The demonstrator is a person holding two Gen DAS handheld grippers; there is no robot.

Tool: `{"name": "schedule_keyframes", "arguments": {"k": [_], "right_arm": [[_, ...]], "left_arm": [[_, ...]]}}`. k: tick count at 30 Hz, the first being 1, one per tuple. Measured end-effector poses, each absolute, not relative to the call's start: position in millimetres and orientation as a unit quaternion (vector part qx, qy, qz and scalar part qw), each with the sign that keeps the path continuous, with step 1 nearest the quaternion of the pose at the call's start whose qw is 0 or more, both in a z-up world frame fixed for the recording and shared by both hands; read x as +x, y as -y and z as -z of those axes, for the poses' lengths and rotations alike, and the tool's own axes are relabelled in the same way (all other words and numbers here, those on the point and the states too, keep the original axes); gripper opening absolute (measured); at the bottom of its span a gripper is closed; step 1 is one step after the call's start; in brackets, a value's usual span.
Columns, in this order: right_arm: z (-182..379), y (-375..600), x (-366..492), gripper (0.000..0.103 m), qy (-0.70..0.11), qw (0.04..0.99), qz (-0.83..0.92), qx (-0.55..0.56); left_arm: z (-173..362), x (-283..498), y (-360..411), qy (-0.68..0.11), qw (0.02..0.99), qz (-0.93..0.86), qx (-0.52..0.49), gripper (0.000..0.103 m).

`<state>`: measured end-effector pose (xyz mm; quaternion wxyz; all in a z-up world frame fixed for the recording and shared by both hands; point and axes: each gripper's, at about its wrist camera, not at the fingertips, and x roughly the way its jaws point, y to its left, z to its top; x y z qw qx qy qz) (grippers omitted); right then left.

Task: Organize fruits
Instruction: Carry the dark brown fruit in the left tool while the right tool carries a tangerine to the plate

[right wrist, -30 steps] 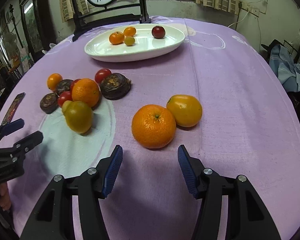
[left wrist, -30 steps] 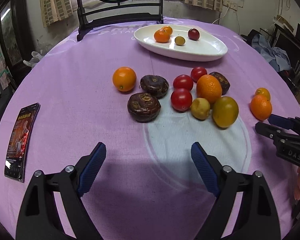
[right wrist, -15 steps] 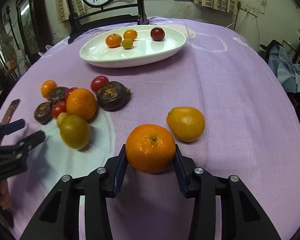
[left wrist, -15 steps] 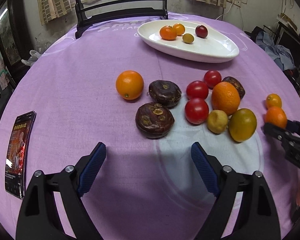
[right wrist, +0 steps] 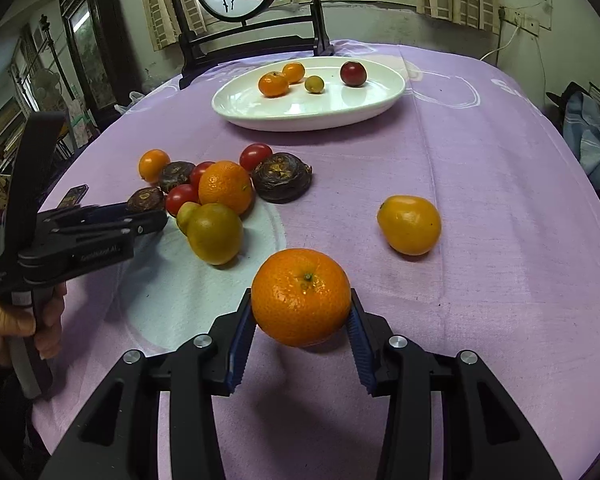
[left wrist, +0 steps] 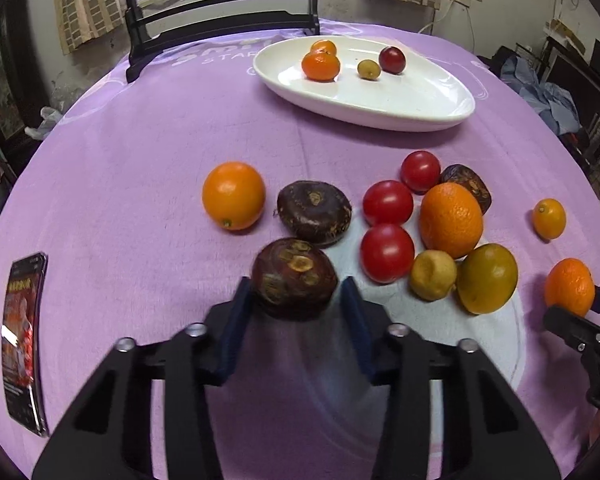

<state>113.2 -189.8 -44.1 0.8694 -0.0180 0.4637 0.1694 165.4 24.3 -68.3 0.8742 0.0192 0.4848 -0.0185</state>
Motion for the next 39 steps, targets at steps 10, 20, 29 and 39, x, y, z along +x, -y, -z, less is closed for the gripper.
{"name": "schedule_keyframes", "arguments": {"k": [10, 20, 29, 39], "right_arm": [[16, 195, 113, 0.044, -0.43, 0.885, -0.178, -0.012], [-25, 175, 188, 0.044, -0.377, 0.907, -0.184, -0.043], [16, 152, 283, 0.045, -0.433, 0.886, -0.148, -0.077], [36, 149, 316, 0.046, -0.451, 0.882, -0.122, -0.061]], "left_arm": [[24, 145, -16, -0.442, 0.895, 0.059, 0.013, 0.04], [-18, 219, 7, -0.404, 0.912, 0.075, 0.007, 0.04], [18, 312, 12, -0.445, 0.895, 0.035, 0.01, 0.04], [40, 348, 4, -0.465, 0.885, -0.002, -0.003, 0.058]]}}
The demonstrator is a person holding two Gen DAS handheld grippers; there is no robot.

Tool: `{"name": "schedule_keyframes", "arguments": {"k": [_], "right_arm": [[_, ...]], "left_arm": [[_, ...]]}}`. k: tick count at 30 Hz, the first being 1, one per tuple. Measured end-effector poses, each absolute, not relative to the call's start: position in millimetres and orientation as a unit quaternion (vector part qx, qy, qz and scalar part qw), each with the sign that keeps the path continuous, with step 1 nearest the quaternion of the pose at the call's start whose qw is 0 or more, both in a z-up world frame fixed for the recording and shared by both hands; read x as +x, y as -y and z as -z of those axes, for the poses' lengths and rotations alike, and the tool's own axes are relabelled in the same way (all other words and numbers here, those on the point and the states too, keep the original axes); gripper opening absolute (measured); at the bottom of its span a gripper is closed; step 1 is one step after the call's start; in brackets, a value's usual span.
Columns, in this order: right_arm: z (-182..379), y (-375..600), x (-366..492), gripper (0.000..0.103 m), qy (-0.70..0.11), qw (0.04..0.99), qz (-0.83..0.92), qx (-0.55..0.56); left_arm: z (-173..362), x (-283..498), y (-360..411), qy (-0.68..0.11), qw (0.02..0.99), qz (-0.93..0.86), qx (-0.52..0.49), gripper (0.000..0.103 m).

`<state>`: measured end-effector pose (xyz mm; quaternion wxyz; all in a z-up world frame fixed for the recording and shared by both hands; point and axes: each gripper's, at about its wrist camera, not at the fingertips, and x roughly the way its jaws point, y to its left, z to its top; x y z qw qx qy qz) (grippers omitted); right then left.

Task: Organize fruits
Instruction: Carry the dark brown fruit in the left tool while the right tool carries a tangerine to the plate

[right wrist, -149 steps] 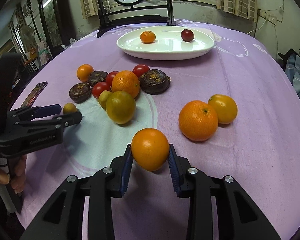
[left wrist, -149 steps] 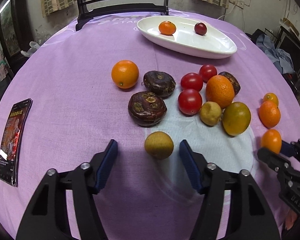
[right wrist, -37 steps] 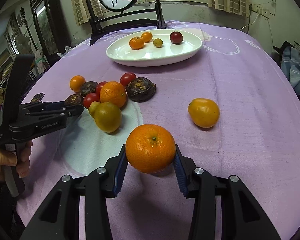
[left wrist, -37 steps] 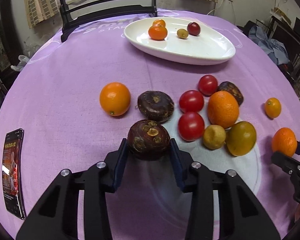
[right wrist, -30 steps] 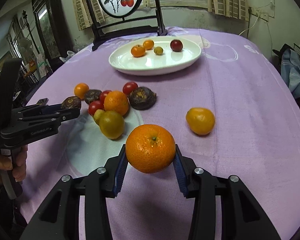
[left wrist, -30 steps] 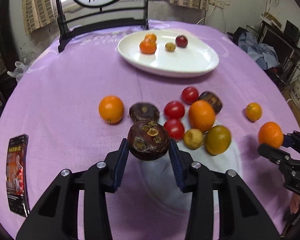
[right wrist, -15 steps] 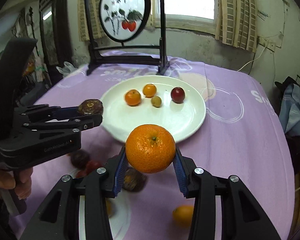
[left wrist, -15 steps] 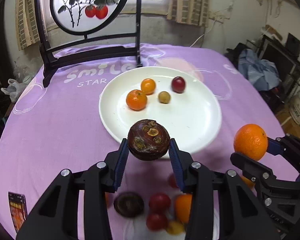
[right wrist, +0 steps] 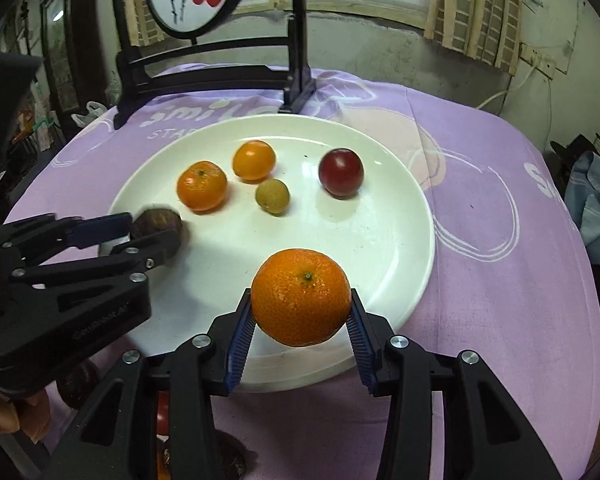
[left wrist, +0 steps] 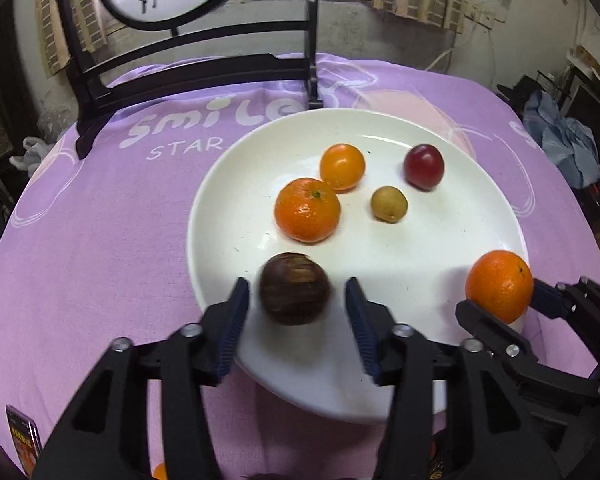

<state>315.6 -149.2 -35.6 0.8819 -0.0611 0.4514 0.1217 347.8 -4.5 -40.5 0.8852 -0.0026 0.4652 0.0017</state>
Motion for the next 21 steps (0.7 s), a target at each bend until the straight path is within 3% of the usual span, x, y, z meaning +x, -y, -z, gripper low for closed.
{"name": "schedule_keyframes", "arguments": {"k": [6, 12, 14, 16, 18, 19, 20, 21], "right_arm": [[13, 172, 278, 0.047, -0.425, 0.895, -0.132, -0.031], [4, 168, 289, 0.049, -0.387, 0.908, -0.161, 0.02], [27, 157, 318, 0.01, -0.445, 0.884, -0.14, 0.01], [30, 165, 334, 0.009, -0.467, 0.868, -0.161, 0.045], [-1, 194, 313, 0.012, -0.427, 0.874, -0.211, 0.098], [-13, 202, 298, 0.029, -0.417, 0.88, -0.212, 0.082], [-22, 207, 281, 0.056, -0.412, 0.891, -0.19, 0.037], [-30, 215, 261, 0.062, -0.391, 0.906, -0.165, -0.006]], "left_arm": [[8, 304, -4, -0.423, 0.906, -0.013, 0.016, 0.071], [-6, 260, -15, -0.416, 0.909, -0.013, -0.027, 0.074], [-6, 250, -17, -0.418, 0.908, -0.019, -0.033, 0.074], [-5, 237, -22, -0.421, 0.906, -0.024, -0.032, 0.074], [-9, 220, -24, -0.403, 0.915, -0.032, -0.01, 0.074], [-12, 214, -22, -0.392, 0.92, -0.023, 0.009, 0.074], [-13, 210, -17, -0.385, 0.922, -0.016, 0.032, 0.074], [-13, 209, -14, -0.383, 0.923, -0.013, 0.041, 0.075]]}}
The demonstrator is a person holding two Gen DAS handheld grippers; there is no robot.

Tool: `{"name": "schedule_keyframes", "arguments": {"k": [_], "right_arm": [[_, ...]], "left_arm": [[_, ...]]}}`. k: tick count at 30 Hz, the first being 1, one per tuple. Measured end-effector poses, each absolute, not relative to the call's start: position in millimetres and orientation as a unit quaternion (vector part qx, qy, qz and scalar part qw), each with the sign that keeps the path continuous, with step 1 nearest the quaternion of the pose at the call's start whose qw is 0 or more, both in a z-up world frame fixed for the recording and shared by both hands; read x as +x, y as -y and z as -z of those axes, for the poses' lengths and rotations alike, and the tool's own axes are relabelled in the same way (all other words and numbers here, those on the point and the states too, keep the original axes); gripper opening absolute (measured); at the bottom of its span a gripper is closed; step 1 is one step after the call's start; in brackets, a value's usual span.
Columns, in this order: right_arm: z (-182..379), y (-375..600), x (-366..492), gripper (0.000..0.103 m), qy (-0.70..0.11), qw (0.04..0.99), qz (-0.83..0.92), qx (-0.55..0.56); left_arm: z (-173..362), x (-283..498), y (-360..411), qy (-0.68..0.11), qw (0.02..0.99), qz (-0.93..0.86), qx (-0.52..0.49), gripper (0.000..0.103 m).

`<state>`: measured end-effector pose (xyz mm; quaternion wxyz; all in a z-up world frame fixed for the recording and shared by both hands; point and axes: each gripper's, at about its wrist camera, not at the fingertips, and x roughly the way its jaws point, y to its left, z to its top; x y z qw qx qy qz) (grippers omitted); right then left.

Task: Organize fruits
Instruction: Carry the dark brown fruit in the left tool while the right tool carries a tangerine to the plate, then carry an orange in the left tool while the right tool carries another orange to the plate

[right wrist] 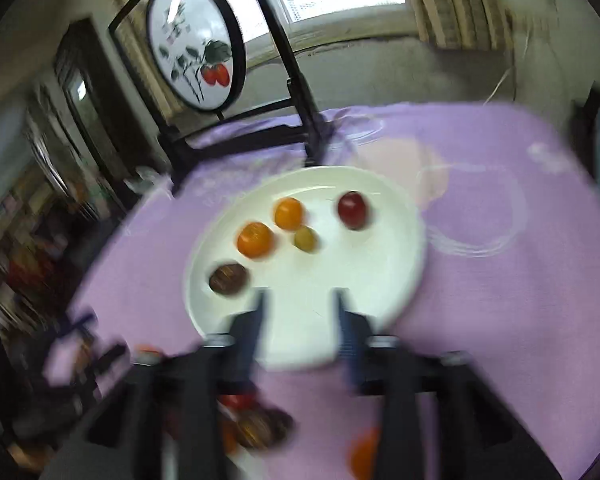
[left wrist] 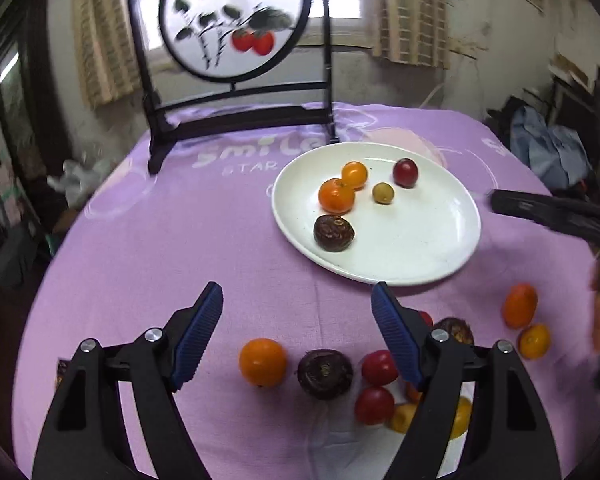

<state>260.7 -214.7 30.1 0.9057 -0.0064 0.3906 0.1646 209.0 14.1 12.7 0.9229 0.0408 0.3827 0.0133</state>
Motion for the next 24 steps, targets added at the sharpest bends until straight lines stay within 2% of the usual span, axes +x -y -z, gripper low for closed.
{"name": "schedule_keyframes", "arguments": {"k": [2, 7, 13, 24], "right_arm": [[-32, 228, 238, 0.066, -0.379, 0.913, -0.139, -0.054], [2, 241, 227, 0.066, -0.436, 0.887, -0.129, -0.078], [11, 234, 224, 0.066, -0.44, 0.885, -0.142, -0.047], [27, 210, 217, 0.066, -0.451, 0.878, -0.148, -0.059]], "left_arm": [[-9, 209, -8, -0.386, 0.922, 0.004, 0.04, 0.075], [4, 213, 3, -0.401, 0.916, 0.017, 0.019, 0.075], [8, 206, 11, -0.408, 0.912, 0.022, 0.023, 0.075], [16, 191, -8, -0.414, 0.91, 0.022, 0.01, 0.075]]}}
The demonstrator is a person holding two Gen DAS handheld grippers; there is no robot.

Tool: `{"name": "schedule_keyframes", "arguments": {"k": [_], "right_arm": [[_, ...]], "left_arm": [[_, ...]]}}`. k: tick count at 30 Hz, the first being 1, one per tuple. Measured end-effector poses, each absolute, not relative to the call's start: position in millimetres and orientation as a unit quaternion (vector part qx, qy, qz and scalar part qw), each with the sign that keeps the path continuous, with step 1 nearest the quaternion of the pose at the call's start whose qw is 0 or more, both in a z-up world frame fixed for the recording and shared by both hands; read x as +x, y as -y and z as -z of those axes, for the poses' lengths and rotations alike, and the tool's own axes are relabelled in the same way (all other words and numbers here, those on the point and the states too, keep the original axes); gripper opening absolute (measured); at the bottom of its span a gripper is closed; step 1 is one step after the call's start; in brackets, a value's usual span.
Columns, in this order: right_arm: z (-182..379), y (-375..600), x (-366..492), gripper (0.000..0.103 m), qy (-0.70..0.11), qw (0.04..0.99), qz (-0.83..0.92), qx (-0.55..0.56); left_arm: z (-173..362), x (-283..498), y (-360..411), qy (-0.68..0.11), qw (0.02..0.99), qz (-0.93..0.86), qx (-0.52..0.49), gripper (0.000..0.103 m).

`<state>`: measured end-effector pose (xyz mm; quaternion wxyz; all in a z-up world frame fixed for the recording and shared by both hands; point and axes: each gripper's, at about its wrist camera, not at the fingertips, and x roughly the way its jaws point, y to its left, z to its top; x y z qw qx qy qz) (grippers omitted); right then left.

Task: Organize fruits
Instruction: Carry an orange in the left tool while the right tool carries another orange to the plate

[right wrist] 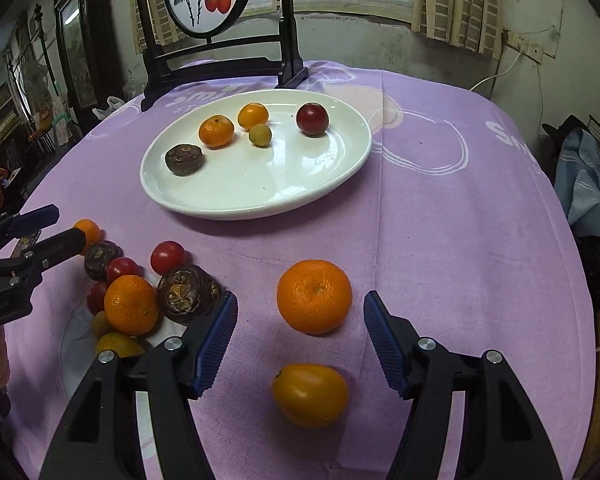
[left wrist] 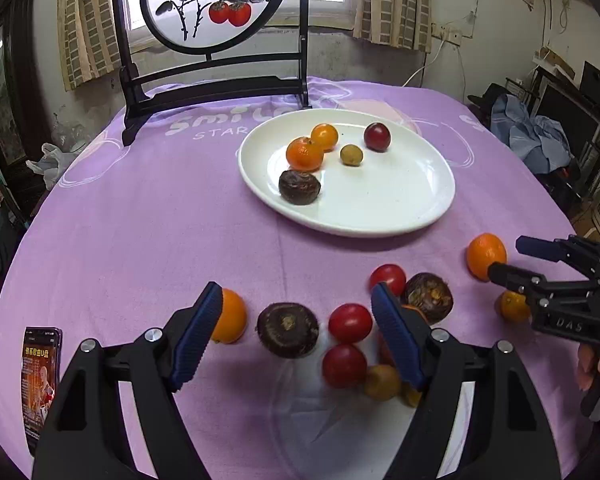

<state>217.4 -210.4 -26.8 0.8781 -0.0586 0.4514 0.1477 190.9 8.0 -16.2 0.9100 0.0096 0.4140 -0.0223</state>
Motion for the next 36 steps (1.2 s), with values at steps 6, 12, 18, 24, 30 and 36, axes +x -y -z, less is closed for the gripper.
{"name": "schedule_keyframes", "arguments": {"k": [6, 12, 18, 24, 30, 36], "right_arm": [[38, 207, 222, 0.066, -0.458, 0.876, -0.138, -0.064], [49, 202, 230, 0.067, -0.465, 0.873, -0.13, -0.067], [55, 201, 234, 0.065, -0.466, 0.873, -0.121, -0.07], [59, 204, 237, 0.046, -0.473, 0.871, -0.116, -0.063], [58, 206, 236, 0.044, -0.471, 0.872, -0.119, -0.05], [44, 209, 225, 0.044, -0.451, 0.882, -0.128, -0.044]], "left_arm": [[19, 182, -19, -0.414, 0.91, 0.026, 0.002, 0.075], [25, 179, -25, -0.418, 0.908, 0.027, 0.001, 0.075], [29, 177, -32, -0.42, 0.907, 0.019, 0.005, 0.075], [35, 176, -35, -0.429, 0.903, 0.013, 0.004, 0.075], [41, 169, -36, -0.436, 0.9, 0.018, 0.012, 0.075], [48, 165, -50, -0.446, 0.895, 0.018, 0.009, 0.075]]}}
